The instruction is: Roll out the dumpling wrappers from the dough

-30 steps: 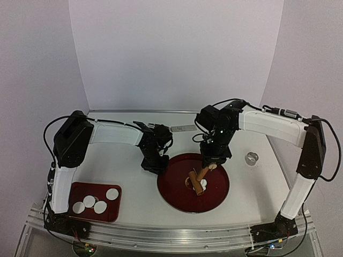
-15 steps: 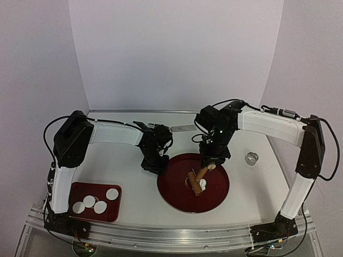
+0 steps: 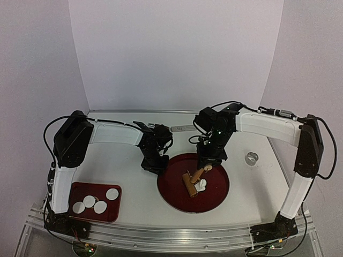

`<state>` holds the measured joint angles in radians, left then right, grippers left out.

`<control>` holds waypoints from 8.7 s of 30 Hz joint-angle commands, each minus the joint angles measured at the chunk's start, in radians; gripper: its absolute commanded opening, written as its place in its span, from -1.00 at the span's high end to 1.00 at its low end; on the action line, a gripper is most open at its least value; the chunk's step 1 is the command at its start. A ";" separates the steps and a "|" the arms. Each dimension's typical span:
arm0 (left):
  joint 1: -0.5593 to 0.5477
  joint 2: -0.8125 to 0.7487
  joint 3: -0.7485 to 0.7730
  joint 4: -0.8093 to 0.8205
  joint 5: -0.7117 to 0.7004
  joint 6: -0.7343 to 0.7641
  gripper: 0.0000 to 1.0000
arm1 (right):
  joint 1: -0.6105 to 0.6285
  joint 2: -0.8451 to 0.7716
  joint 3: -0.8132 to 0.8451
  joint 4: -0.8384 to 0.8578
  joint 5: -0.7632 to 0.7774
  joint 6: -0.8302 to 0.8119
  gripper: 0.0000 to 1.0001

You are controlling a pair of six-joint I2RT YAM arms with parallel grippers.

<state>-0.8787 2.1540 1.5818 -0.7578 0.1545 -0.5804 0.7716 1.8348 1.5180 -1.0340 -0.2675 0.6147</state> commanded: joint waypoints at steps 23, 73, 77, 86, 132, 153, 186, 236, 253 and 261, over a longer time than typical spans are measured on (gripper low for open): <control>0.005 -0.119 0.026 -0.078 -0.179 -0.083 0.15 | -0.081 -0.262 0.083 -0.095 -0.020 -0.094 1.00; -0.135 -0.127 -0.195 0.029 -0.145 -0.472 0.67 | -0.365 -0.180 -0.221 0.022 -0.238 -0.324 1.00; -0.133 -0.119 -0.207 0.036 -0.145 -0.463 0.76 | -0.364 -0.195 -0.245 0.015 -0.155 -0.297 1.00; -0.134 -0.100 -0.213 0.023 -0.183 -0.458 0.99 | -0.362 -0.167 -0.329 0.013 0.002 -0.302 1.00; -0.070 -0.140 -0.240 0.029 -0.198 -0.448 1.00 | -0.416 0.104 -0.397 0.087 0.228 -0.300 1.00; -0.042 -0.130 -0.236 0.072 -0.175 -0.410 1.00 | -0.414 0.112 -0.374 0.147 0.123 -0.297 1.00; 0.041 -0.220 -0.303 -0.057 -0.234 -0.515 1.00 | -0.301 -0.185 0.071 0.173 -0.469 -0.295 1.00; 0.021 0.031 0.133 -0.082 -0.275 0.031 0.71 | -0.301 -0.393 -0.121 0.071 -0.178 -0.109 1.00; -0.206 -0.042 -0.053 -0.181 -0.359 -0.470 1.00 | -0.321 -0.373 -0.130 0.073 -0.061 -0.018 1.00; -0.224 -0.061 -0.083 -0.187 -0.359 -0.539 1.00 | -0.325 -0.331 -0.121 0.076 -0.147 -0.131 1.00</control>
<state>-1.1088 2.1015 1.5308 -0.8219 -0.1571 -1.0721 0.4480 1.4847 1.3628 -0.9808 -0.3454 0.5575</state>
